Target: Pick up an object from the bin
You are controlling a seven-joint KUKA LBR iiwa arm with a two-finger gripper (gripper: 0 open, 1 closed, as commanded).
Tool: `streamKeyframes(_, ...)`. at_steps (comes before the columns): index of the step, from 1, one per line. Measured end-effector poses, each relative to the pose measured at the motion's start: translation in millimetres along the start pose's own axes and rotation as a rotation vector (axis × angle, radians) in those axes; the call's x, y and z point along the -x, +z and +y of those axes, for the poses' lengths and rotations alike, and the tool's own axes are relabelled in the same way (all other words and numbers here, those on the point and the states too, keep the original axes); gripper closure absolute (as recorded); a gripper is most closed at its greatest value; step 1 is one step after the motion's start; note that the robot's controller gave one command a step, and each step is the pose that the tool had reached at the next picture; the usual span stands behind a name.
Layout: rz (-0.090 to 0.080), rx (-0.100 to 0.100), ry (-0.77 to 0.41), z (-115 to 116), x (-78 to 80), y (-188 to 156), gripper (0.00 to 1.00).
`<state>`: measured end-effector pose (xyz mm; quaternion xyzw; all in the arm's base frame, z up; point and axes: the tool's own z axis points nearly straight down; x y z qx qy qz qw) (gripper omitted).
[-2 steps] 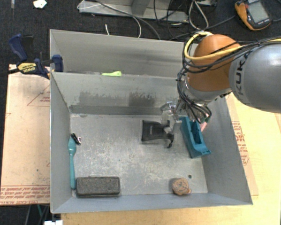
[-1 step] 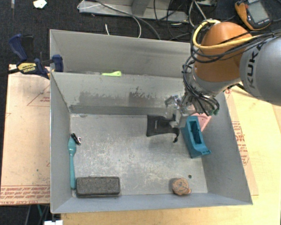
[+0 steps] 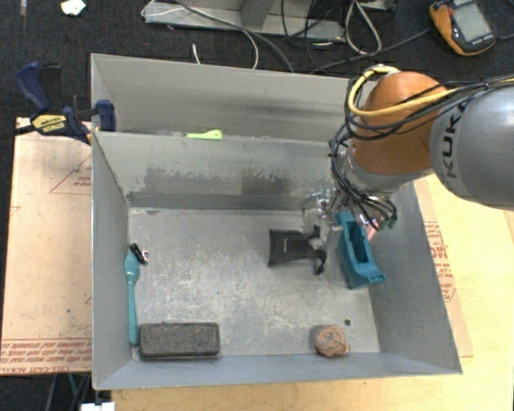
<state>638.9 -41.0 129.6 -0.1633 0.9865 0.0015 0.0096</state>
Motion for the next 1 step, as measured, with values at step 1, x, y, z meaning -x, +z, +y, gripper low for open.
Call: streamKeyframes(1,0.006,0.003,-0.007,2.4,1.9,-37.6,1.0)
